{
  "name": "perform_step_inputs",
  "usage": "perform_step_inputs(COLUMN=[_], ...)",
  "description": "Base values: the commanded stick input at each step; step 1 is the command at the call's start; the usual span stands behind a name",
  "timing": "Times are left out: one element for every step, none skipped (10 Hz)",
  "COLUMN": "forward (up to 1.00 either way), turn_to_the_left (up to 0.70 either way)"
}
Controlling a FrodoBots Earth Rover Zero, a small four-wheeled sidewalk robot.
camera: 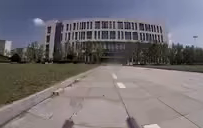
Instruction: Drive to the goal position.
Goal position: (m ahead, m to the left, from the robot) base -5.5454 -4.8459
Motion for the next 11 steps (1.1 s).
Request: perform_step_inputs(forward=[0.70, 0.70, 0.70, 0.70, 0.70, 0.70, 0.70, 0.70, 0.70, 0.70, 0.70], turn_to_the_left=[-0.33, -0.34, -0.33, -0.33, -0.33, -0.33, -0.34, -0.34, -0.31, -0.19, -0.01])
